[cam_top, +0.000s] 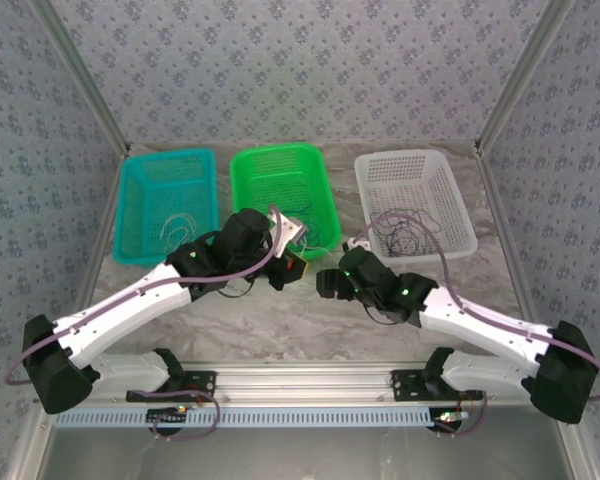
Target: Untangle the cables
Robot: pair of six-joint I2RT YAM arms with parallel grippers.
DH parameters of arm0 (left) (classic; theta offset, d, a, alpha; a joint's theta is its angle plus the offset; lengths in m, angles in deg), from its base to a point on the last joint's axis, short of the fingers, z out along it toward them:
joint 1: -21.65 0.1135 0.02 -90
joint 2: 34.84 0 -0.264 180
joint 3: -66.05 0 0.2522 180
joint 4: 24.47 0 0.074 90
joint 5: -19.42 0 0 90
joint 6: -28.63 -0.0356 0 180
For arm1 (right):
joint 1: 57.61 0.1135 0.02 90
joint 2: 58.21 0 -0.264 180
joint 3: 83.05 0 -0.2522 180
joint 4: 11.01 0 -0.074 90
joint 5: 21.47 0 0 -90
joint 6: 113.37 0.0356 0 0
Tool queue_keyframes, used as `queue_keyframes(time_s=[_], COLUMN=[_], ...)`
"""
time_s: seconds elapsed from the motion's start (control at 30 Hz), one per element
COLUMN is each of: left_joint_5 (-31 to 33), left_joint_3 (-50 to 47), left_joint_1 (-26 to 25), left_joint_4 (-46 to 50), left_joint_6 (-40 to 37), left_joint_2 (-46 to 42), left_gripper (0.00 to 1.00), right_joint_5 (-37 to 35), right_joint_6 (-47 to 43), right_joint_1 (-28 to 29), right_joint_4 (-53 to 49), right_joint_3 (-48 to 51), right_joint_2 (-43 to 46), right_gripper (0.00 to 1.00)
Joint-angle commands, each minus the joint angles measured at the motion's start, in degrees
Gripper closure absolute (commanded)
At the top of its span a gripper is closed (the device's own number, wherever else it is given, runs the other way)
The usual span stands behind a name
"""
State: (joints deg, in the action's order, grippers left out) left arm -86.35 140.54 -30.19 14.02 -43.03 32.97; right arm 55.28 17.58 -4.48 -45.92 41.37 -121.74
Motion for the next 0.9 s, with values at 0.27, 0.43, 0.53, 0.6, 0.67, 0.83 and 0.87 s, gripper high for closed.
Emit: queue_keyframes(time_s=[0.27, 0.43, 0.53, 0.6, 0.67, 0.83, 0.87], left_joint_5=[-2.73, -4.29, -4.35, -4.44, -4.44, -3.76, -3.45], left_joint_3=[4.54, 4.83, 4.66, 4.64, 5.07, 8.43, 9.16], left_joint_1=[0.15, 0.15, 0.15, 0.15, 0.15, 0.15, 0.22], left_joint_4=[-2.60, -4.92, -5.65, -6.56, -7.68, -8.32, -7.85], left_joint_6=[1.77, 3.42, 4.12, 4.58, 4.94, 4.22, 3.88], left_joint_2=[-7.78, -9.45, -9.54, -9.91, -10.56, -12.55, -12.99], left_gripper=[0.96, 0.95, 0.96, 0.96, 0.96, 0.95, 0.95], right_joint_5=[-11.62, -9.24, -8.09, -9.18, -10.79, -12.82, -12.85], right_joint_6=[4.30, 3.19, 2.30, 3.40, 5.00, 8.67, 9.24], right_joint_1=[0.21, 0.32, 0.75, 0.57, 0.36, -0.41, -0.58], right_joint_4=[2.21, 9.94, 12.31, 8.72, 4.07, -1.89, -2.08], right_joint_3=[-3.54, -3.65, -4.35, -6.30, -8.21, -10.18, -10.12], right_joint_2=[-10.42, -11.21, -12.21, -14.18, -16.42, -20.25, -20.64], right_gripper=[0.15, 0.14, 0.14, 0.17, 0.22, 0.29, 0.30])
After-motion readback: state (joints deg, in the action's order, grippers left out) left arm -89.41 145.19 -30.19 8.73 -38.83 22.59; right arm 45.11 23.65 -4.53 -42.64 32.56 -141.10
